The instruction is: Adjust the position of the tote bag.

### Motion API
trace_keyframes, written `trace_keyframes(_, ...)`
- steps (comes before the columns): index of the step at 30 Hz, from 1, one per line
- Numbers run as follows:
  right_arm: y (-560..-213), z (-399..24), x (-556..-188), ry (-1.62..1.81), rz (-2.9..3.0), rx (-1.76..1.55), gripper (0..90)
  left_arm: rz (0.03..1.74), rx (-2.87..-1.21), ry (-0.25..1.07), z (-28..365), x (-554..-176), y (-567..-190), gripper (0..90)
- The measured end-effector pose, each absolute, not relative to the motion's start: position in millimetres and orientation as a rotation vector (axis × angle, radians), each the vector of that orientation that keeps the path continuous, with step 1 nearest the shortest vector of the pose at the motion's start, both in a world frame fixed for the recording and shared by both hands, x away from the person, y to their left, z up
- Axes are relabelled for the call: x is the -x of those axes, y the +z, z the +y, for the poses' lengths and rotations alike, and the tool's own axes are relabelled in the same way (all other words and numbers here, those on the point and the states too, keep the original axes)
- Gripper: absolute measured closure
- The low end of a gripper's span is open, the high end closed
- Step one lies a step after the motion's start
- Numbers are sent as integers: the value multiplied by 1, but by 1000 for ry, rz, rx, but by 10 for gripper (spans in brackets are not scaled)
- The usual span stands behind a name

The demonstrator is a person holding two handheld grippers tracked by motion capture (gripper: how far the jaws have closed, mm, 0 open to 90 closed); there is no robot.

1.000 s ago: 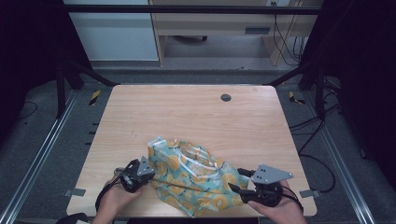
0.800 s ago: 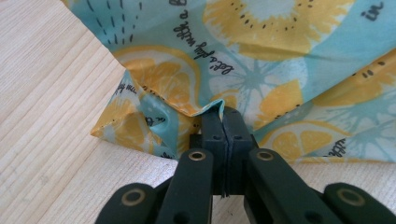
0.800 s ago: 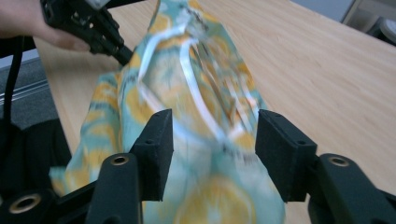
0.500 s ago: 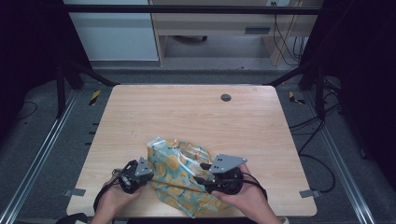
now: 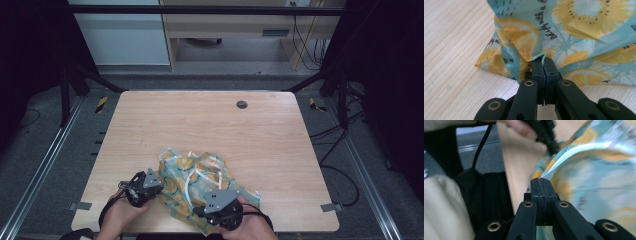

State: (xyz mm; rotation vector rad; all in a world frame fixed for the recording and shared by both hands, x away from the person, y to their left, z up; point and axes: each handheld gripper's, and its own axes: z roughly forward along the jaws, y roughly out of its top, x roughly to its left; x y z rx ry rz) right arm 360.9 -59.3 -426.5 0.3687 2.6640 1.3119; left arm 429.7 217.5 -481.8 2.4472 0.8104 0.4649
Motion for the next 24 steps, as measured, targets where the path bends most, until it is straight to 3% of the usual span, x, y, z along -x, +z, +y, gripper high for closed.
trace_keyframes(8,-464,-54,-368,1202,2725,-462,900,831,-2427,478,221,-428,-478,836)
trace_keyframes(15,-473,-55,-373,1167,2711,-506,900,857,-2245,589,233,-416,-443,588)
trace_keyframes(24,-475,-54,-374,1167,2703,-513,900,683,-2110,604,201,-399,-374,398)
